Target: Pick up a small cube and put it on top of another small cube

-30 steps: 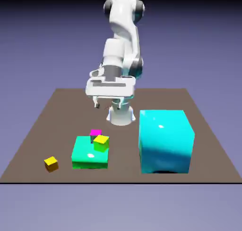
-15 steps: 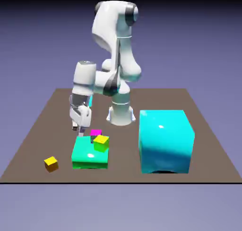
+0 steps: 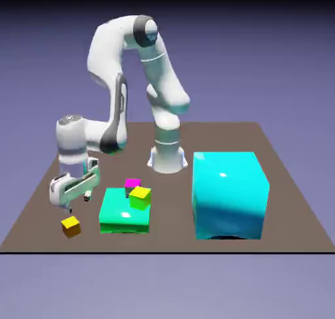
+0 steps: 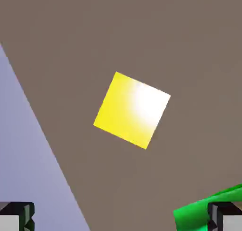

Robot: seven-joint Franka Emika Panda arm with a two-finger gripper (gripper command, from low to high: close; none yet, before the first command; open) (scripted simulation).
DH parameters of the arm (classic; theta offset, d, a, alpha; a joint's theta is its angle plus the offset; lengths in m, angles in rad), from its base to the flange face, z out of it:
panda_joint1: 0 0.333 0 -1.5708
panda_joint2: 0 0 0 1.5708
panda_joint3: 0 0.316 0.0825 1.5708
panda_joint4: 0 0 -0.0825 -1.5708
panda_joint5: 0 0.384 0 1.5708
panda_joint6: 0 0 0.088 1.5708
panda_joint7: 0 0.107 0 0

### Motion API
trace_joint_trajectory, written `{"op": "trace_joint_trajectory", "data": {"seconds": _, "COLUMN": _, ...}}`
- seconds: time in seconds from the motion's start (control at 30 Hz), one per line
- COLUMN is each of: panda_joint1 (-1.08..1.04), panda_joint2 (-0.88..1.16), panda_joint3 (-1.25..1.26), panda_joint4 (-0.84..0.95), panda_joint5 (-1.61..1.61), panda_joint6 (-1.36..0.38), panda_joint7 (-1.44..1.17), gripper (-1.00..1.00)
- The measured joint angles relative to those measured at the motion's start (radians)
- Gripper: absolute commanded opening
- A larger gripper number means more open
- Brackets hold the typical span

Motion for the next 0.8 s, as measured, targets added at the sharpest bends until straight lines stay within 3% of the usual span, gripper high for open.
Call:
{"op": "trace_joint_trajectory", "data": {"seconds": 0.13, "panda_joint1": -0.117, "panda_joint2": 0.098, "panda_joint3": 0.053, "panda_joint4": 0.056, "panda_joint5": -0.021, "panda_joint6": -0.035, "panda_joint7": 0.174, "gripper": 0.00}}
{"op": "trace_joint_trajectory", "data": {"seconds": 0.33, "panda_joint1": -0.012, "panda_joint2": 0.243, "panda_joint3": -0.058, "panda_joint4": 0.102, "panda_joint5": -0.098, "panda_joint6": 0.071, "panda_joint7": 0.225, "gripper": 0.00}}
{"op": "trace_joint_trajectory", "data": {"seconds": 0.37, "panda_joint1": -0.001, "panda_joint2": 0.259, "panda_joint3": -0.071, "panda_joint4": 0.107, "panda_joint5": -0.107, "panda_joint6": 0.083, "panda_joint7": 0.231, "gripper": -1.00}}
{"op": "trace_joint_trajectory", "data": {"seconds": 0.6, "panda_joint1": -0.101, "panda_joint2": 0.078, "panda_joint3": 0.047, "panda_joint4": 0.044, "panda_joint5": -0.005, "panda_joint6": -0.041, "panda_joint7": 0.163, "gripper": -1.00}}
{"op": "trace_joint_trajectory", "data": {"seconds": 0.8, "panda_joint1": 0.079, "panda_joint2": -0.139, "panda_joint3": -0.017, "panda_joint4": -0.083, "panda_joint5": 0.167, "panda_joint6": -0.111, "panda_joint7": 0.038, "gripper": -1.00}}
